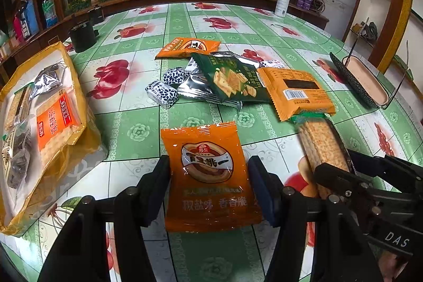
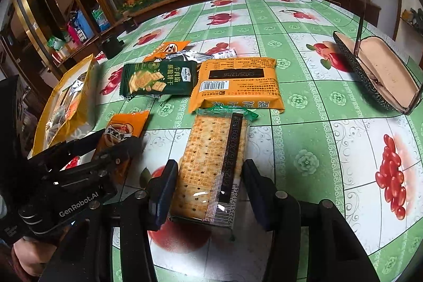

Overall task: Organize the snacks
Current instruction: 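Grasp the orange snack bag with left gripper while right grasps cracker pack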

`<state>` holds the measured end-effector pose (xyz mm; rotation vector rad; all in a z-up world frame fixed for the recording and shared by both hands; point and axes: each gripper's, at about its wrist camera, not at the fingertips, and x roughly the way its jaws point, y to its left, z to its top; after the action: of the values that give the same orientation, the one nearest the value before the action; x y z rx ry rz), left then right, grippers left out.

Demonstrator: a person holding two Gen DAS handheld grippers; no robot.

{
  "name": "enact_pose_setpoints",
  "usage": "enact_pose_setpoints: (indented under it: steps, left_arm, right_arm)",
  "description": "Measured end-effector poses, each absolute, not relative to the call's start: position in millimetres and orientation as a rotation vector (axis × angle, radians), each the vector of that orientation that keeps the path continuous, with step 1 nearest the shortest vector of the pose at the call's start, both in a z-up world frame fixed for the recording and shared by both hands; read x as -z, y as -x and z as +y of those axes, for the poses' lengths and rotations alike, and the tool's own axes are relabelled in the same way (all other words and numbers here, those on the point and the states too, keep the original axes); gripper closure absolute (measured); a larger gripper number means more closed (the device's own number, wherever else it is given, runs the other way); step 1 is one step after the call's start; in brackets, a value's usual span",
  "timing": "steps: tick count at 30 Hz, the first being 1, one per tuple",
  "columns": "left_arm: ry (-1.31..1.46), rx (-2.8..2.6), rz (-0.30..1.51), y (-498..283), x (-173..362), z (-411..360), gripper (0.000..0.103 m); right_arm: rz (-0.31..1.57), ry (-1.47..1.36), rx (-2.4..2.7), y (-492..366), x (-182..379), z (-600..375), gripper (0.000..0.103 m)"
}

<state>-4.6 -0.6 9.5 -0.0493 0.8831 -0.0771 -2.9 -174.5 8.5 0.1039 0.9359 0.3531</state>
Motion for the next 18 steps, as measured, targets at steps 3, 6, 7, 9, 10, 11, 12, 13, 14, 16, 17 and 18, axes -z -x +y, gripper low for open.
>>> enact_pose_setpoints:
  steps: [3,6,7,9,10,11,12,13,14,16,17,18]
  left_arm:
    - [0.051,0.078,0.883,4.4,-9.4,-1.1,0.044]
    - [0.072,0.084,0.879,4.6,-9.8,0.8,0.044]
    - [0.082,0.087,0.877,4.6,-10.0,1.7,0.044]
    - [0.094,0.098,0.873,5.4,-10.3,2.3,0.044]
    - [0.096,0.107,0.871,6.1,-10.5,1.5,0.045]
    - [0.097,0.115,0.868,7.0,-10.9,0.9,0.045]
    - [0.096,0.127,0.864,8.1,-11.6,-1.1,0.045]
    - [0.093,0.131,0.861,8.8,-12.0,-2.0,0.045]
    - [0.092,0.135,0.858,9.3,-12.6,-2.6,0.045]
    - [0.1,0.142,0.851,10.1,-13.5,-2.1,0.045]
    - [0.104,0.145,0.85,10.3,-13.6,-1.8,0.045]
    - [0.108,0.149,0.849,10.5,-14.1,-1.7,0.045]
  right_arm:
    - [0.937,-0.091,-0.348,1.7,-9.1,-172.9,0.048]
    - [0.938,-0.071,-0.343,2.7,-9.8,-167.8,0.048]
    - [0.938,-0.068,-0.343,2.4,-10.0,-167.0,0.048]
    - [0.938,-0.071,-0.344,2.1,-10.0,-166.7,0.048]
    - [0.938,-0.078,-0.346,2.2,-10.0,-167.0,0.048]
    - [0.937,-0.084,-0.347,1.8,-10.0,-167.7,0.048]
    - [0.937,-0.091,-0.35,1.9,-10.1,-168.2,0.049]
    - [0.936,-0.096,-0.352,2.1,-10.2,-168.8,0.049]
    - [0.935,-0.108,-0.357,2.5,-10.3,-169.9,0.05]
    - [0.934,-0.127,-0.364,4.2,-10.1,-172.6,0.051]
    - [0.932,-0.132,-0.364,5.5,-10.2,-173.8,0.051]
    - [0.931,-0.136,-0.363,6.0,-10.2,-175.5,0.051]
